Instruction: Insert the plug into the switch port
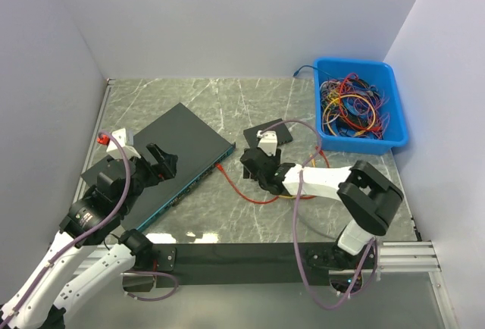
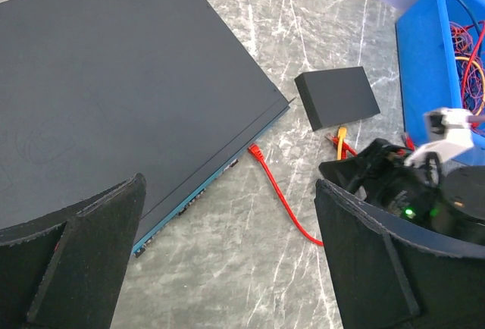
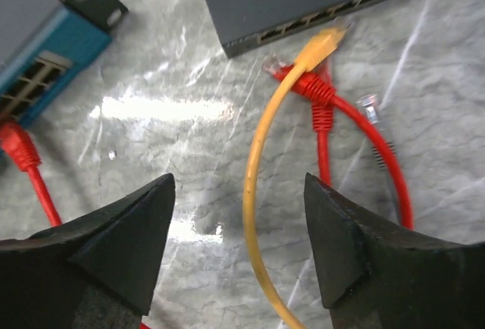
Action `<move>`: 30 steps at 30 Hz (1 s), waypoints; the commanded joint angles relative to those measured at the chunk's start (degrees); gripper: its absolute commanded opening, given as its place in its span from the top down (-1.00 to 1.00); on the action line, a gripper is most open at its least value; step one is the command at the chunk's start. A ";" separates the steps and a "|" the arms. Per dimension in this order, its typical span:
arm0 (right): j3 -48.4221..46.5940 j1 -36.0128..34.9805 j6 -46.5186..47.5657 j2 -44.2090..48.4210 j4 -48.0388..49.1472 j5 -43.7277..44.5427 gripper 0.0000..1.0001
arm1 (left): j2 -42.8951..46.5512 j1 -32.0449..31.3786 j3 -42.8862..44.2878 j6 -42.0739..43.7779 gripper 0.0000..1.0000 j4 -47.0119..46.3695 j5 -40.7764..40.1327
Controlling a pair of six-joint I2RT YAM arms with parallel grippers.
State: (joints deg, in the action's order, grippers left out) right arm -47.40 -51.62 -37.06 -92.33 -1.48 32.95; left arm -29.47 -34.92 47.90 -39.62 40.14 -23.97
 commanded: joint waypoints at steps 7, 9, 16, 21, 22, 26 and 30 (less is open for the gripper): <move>-3.85 0.37 -2.23 -5.22 -2.22 -3.15 -0.23 | 0.12 0.20 0.00 1.21 -0.99 -1.38 0.50; -3.58 0.64 -2.23 -5.14 -1.52 -3.51 -0.05 | 0.21 0.20 0.00 1.21 -0.99 -1.38 0.59; -3.75 0.38 -1.35 -1.63 -2.65 -2.11 0.93 | -1.20 0.20 0.09 1.47 -0.99 -1.73 1.11; -2.79 -2.69 2.06 5.40 -2.31 -0.60 1.00 | -2.87 0.20 0.70 -0.37 -0.99 -1.99 3.22; -1.40 -4.35 2.86 8.72 -1.61 -0.87 1.00 | -3.04 0.20 0.53 -0.98 -0.99 -4.00 4.27; 4.39 -9.19 8.57 18.14 8.47 -7.96 1.00 | -3.83 0.11 -2.80 -2.66 -0.97 -12.34 11.04; 9.33 -10.34 11.21 25.44 13.86 -21.41 1.00 | -7.69 0.11 -5.27 -4.24 -0.92 -18.77 15.94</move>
State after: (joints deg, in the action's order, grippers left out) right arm -41.15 -61.56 -30.06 -70.11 5.13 21.87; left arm -34.63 -34.92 44.29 -42.02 29.91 -14.33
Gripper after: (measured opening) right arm 0.092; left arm 0.967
